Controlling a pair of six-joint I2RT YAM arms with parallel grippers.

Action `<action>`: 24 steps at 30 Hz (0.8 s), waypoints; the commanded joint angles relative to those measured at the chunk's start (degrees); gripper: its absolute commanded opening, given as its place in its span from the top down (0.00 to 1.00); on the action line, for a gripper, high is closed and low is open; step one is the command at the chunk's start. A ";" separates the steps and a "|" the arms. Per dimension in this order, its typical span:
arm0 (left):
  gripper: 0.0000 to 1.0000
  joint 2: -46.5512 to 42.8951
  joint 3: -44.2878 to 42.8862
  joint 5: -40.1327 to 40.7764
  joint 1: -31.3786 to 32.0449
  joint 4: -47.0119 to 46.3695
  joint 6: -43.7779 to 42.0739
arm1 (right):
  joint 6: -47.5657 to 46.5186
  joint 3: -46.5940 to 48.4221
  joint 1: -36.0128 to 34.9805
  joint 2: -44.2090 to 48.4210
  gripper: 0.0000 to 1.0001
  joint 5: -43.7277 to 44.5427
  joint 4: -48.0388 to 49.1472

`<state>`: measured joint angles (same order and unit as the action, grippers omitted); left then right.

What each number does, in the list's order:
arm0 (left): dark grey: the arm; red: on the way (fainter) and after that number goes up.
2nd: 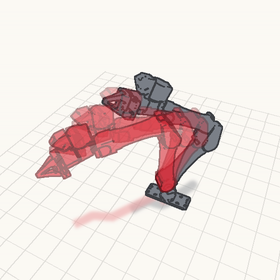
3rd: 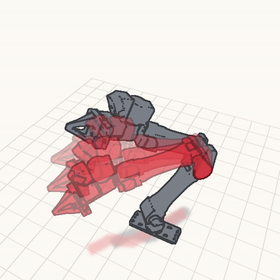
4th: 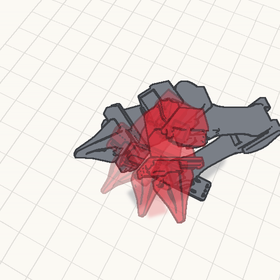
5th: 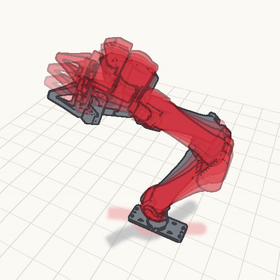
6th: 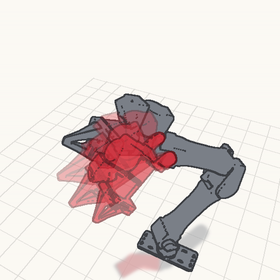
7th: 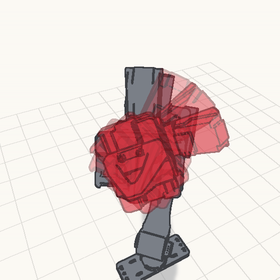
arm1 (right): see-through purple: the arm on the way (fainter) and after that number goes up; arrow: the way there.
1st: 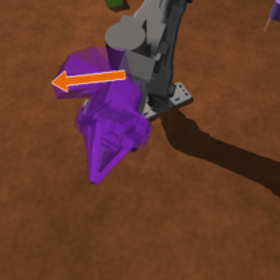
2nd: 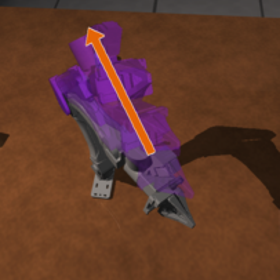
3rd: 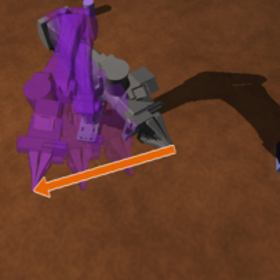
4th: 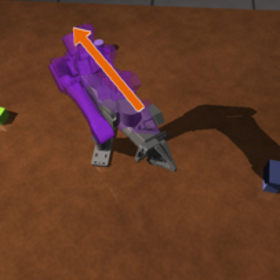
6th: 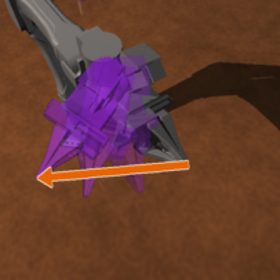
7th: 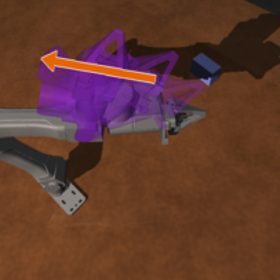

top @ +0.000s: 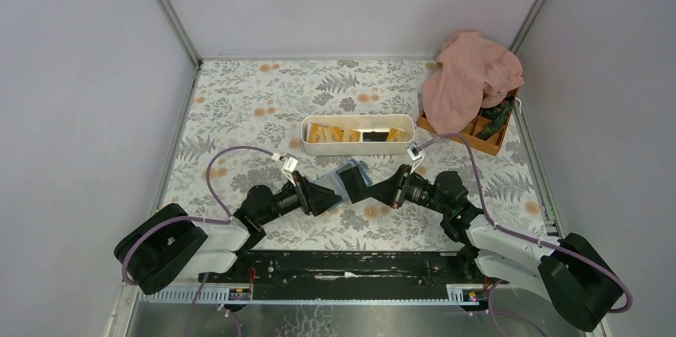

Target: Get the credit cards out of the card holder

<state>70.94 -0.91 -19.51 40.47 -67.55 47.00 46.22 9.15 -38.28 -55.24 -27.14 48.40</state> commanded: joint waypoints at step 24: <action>0.80 -0.47 -1.88 -2.08 3.83 -7.93 -1.56 | -0.97 3.99 -7.06 -5.09 1.00 3.16 3.63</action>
<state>70.22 -2.15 -21.56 44.01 -70.35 46.30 46.13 11.16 -44.69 -60.25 -24.51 49.17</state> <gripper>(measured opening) 0.249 0.018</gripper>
